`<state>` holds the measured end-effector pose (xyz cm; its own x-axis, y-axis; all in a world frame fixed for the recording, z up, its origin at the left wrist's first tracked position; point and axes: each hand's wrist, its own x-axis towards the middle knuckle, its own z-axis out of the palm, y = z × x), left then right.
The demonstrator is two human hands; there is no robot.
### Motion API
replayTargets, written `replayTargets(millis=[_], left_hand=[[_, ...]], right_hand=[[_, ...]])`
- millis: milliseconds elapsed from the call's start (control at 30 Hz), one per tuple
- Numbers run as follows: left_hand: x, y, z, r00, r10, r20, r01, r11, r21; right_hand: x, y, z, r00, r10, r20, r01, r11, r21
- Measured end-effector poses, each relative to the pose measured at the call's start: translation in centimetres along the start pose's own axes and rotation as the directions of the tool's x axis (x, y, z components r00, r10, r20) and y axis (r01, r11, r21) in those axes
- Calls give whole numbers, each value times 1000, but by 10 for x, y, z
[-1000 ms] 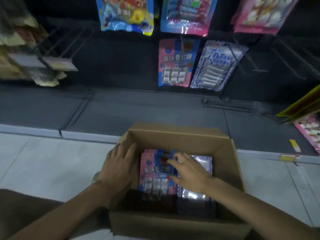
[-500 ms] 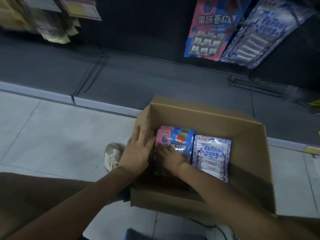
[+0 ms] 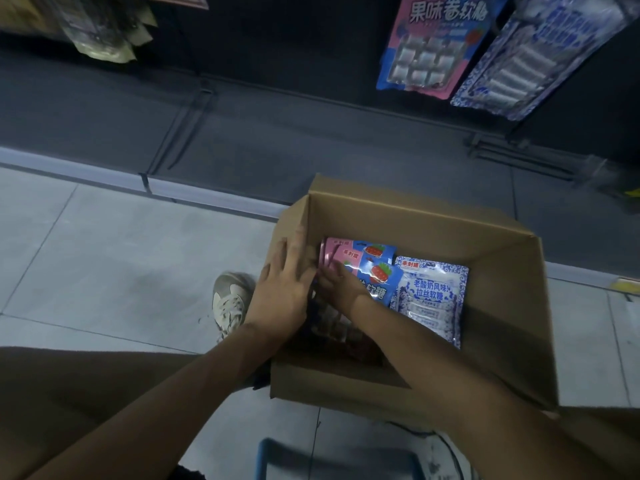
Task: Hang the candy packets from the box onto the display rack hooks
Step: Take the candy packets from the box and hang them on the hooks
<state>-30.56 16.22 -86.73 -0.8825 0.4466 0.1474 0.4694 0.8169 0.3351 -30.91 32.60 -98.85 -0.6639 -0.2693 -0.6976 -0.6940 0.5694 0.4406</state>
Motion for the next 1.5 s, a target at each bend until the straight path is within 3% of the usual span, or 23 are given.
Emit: replayTargets(millis=[133,367,467,533,700,867,1000,1067,1233,1367,1500], left_hand=[[0,-3,5,1000,30,5,-30,998,46],[-3,4,7,994,-96,-53,87,986,-143],[-3,3,6,999,-39,-38,36,997,-68],[-1,-4,9,998,40,56,-43,997,58],[1,-8,12,969,51,244,-112,964,243],[6,1,5,977,70,199,-130,943,307],[10,15,-1,977,103,185,-160,932,326],[12,25,-5,988,79,132,-112,957,269],[21,84,-35,993,111,27,-108,990,-95],[25,117,-40,984,171,44,-161,972,-171],[37,128,-38,991,45,125,-13,968,-251]], right_hand=[[2,1,-2,999,33,2,-33,999,18],[-8,-6,-3,996,-12,-85,10,1000,-22],[-28,3,-12,998,-5,-57,6,1000,27],[-45,9,-13,998,-5,-63,10,996,92],[-94,28,1,995,-30,-95,55,962,268],[-137,55,7,975,93,-203,-9,925,379],[-185,89,-6,914,206,-350,-48,911,410],[-208,106,-16,884,257,-390,-100,920,380],[-246,139,-26,819,337,-464,-141,902,408],[-259,150,-28,725,411,-554,-141,875,464],[-257,156,-27,667,451,-593,-129,854,505]])
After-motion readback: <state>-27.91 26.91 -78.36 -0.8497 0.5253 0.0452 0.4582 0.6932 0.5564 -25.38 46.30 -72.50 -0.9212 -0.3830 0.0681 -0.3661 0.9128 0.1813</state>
